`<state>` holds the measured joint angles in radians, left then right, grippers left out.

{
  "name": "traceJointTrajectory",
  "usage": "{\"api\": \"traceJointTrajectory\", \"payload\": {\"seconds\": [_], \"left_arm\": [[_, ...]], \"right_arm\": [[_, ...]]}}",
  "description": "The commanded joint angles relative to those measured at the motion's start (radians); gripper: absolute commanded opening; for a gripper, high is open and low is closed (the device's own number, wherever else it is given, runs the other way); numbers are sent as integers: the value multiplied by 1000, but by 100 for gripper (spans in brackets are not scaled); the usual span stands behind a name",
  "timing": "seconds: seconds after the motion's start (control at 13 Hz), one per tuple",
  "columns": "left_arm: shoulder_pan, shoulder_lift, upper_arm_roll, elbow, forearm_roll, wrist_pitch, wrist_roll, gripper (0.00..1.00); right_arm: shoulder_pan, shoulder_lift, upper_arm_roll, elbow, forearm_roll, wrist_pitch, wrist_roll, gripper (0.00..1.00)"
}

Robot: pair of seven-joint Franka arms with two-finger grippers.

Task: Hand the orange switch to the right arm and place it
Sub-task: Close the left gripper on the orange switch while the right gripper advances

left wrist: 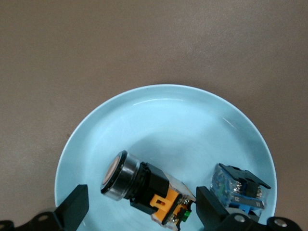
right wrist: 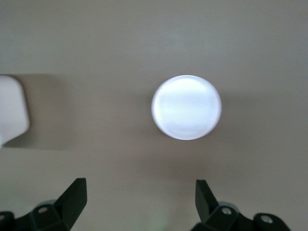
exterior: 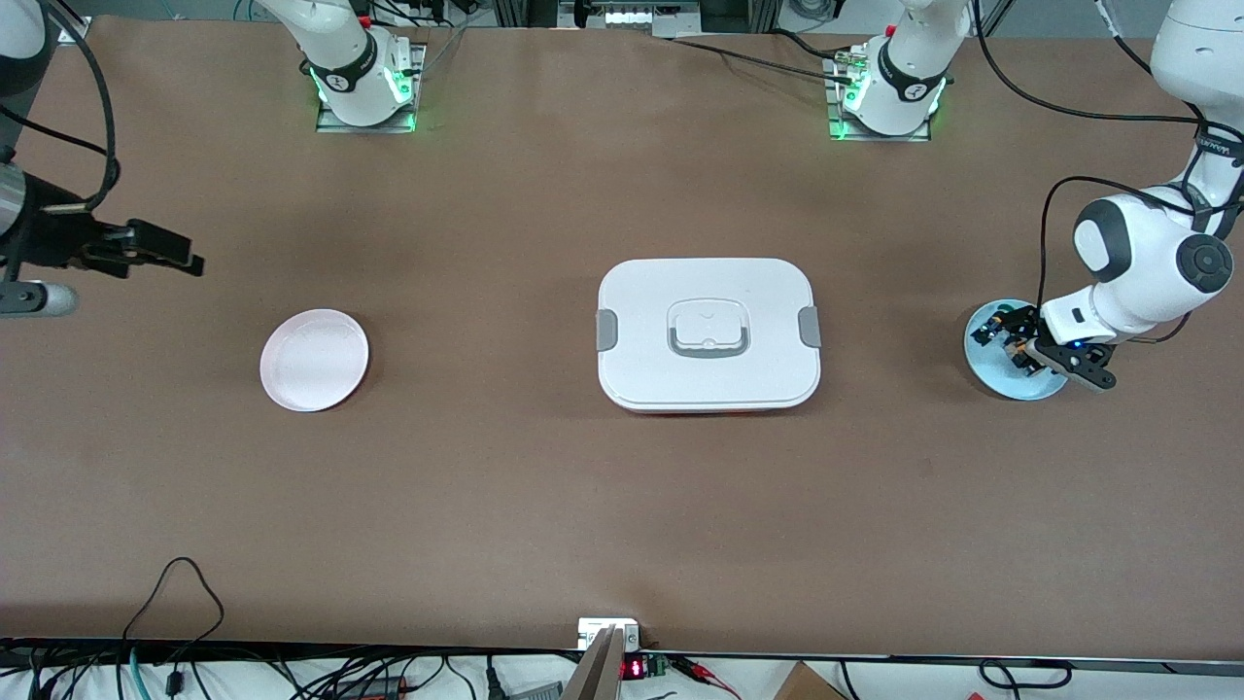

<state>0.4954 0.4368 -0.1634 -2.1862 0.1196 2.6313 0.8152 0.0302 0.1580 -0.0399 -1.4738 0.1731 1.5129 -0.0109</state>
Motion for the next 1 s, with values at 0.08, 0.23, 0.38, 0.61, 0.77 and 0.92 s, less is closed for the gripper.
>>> {"api": "traceJointTrajectory", "payload": {"seconds": [0.08, 0.23, 0.38, 0.61, 0.77, 0.92], "left_arm": [[11, 2, -16, 69, 23, -103, 18, 100], [11, -4, -18, 75, 23, -123, 45, 100], [12, -4, -18, 75, 23, -125, 62, 100], [23, -4, -13, 69, 23, -125, 148, 100], [37, -7, -13, 72, 23, -123, 264, 100], [38, -18, -15, 71, 23, -122, 369, 100]], "right_arm": [[-13, 9, -11, 0, 142, -17, -11, 100], [-12, 12, -14, -13, 276, -8, -11, 100], [-4, 23, -12, -14, 360, 0, -11, 100], [-3, 40, -11, -42, 469, 1, -12, 100], [-1, 47, -11, -49, 483, 7, -14, 100], [1, 49, -11, -60, 485, 15, -14, 100]]}}
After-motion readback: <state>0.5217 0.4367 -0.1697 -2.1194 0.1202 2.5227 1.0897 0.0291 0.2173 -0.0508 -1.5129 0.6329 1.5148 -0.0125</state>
